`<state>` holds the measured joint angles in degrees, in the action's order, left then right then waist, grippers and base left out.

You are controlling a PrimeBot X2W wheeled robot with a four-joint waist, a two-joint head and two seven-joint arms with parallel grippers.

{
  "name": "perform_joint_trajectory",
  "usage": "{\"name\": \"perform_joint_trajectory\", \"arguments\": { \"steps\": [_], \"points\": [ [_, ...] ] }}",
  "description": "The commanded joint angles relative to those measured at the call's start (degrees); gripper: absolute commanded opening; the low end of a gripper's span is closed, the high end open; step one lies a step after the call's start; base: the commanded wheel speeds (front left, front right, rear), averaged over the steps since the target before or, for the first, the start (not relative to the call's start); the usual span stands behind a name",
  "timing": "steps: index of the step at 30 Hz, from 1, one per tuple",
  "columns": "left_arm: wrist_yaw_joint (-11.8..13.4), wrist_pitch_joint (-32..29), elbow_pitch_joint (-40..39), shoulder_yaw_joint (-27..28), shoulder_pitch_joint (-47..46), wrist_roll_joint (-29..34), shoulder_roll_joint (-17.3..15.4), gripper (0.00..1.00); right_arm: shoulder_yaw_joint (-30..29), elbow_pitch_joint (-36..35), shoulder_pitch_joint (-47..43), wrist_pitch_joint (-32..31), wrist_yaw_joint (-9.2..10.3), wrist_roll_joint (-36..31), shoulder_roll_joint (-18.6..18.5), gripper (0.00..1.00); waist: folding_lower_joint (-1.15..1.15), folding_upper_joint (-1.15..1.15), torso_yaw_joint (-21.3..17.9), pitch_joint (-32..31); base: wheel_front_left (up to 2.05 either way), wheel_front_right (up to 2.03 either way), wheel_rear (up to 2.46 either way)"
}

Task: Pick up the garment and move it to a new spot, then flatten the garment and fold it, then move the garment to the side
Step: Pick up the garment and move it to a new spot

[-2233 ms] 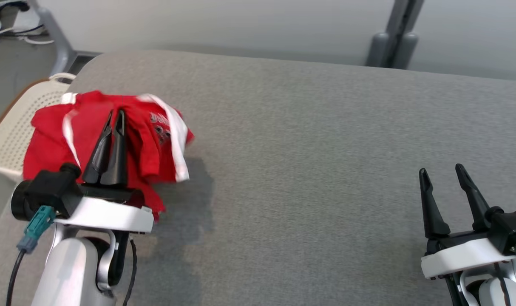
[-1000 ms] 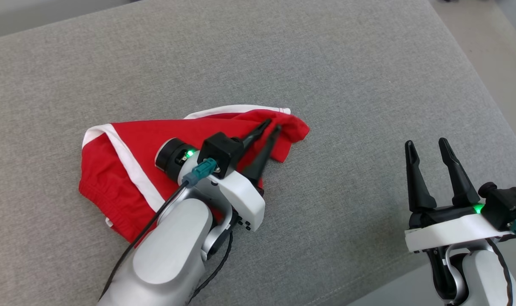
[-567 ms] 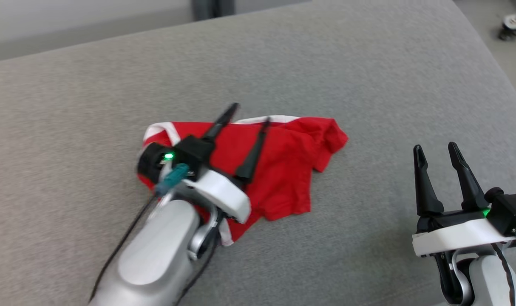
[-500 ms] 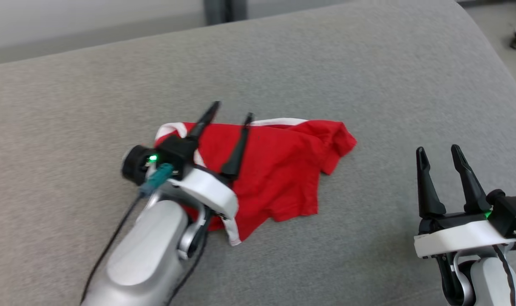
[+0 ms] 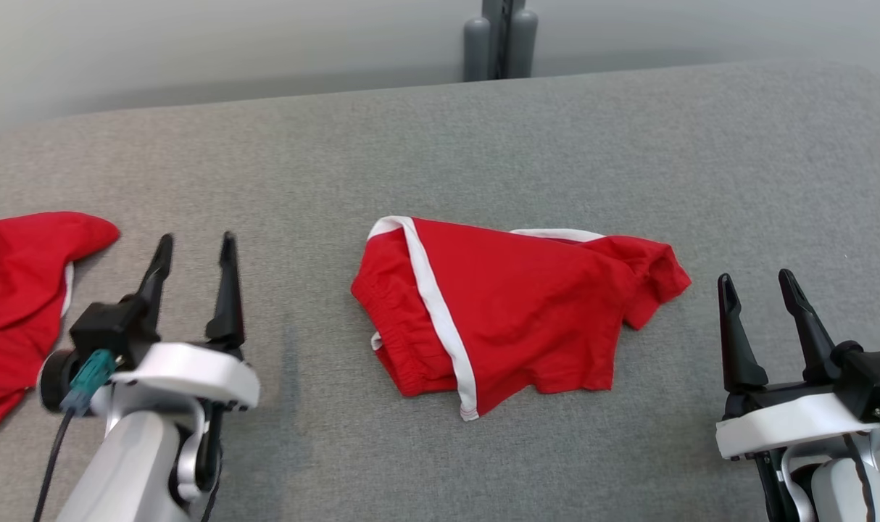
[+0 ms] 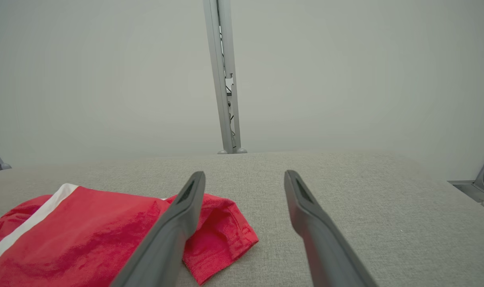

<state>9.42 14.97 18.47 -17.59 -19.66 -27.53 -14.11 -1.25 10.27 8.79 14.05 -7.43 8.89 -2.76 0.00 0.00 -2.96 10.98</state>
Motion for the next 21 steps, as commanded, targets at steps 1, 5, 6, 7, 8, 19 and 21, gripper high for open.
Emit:
{"name": "perform_joint_trajectory", "arguments": {
  "steps": [1,5,6,7,8,19,21],
  "points": [
    [0.2,0.2,-0.6,0.7,1.1,-0.3,-0.5,1.00,-0.3,-0.3,-0.5,-0.4,-0.11,-0.4,-0.3,1.00,0.00,0.00,0.9,-0.8,0.00,0.00,0.00],
    [0.9,0.3,-3.5,3.7,5.6,-0.7,-1.1,1.00,-0.3,-0.9,-1.5,-1.3,-0.11,-1.0,-0.3,1.00,0.00,0.00,1.9,-1.9,0.00,0.00,0.00],
    [1.3,0.3,-4.2,4.4,6.6,-0.5,-1.1,1.00,-0.3,-1.0,-1.7,-1.5,-0.11,-1.1,-0.3,1.00,0.00,0.00,2.0,-2.3,0.00,0.00,0.00],
    [1.4,0.3,-5.0,5.2,7.7,-0.4,-1.2,1.00,-0.2,-1.2,-2.0,-1.7,-0.11,-1.2,-0.3,1.00,0.00,0.00,2.1,-2.7,0.00,0.00,0.00],
    [1.6,0.3,-5.6,5.8,8.8,-0.3,-1.2,1.00,-0.2,-1.3,-2.3,-2.0,-0.11,-1.2,-0.3,1.00,0.00,0.00,2.2,-3.1,0.00,0.00,0.00],
    [0.4,0.2,-8.4,5.1,17.4,3.2,-2.3,1.00,0.0,-2.5,-6.7,-4.4,-0.11,-1.4,-0.4,1.00,0.00,0.00,2.2,-8.8,0.00,0.00,0.00],
    [0.3,0.2,-8.2,4.3,18.6,3.8,-2.5,1.00,0.0,-2.6,-7.9,-4.8,-0.11,-1.5,-0.4,1.00,0.00,0.00,2.2,-10.0,0.00,0.00,0.00]
  ]
}}
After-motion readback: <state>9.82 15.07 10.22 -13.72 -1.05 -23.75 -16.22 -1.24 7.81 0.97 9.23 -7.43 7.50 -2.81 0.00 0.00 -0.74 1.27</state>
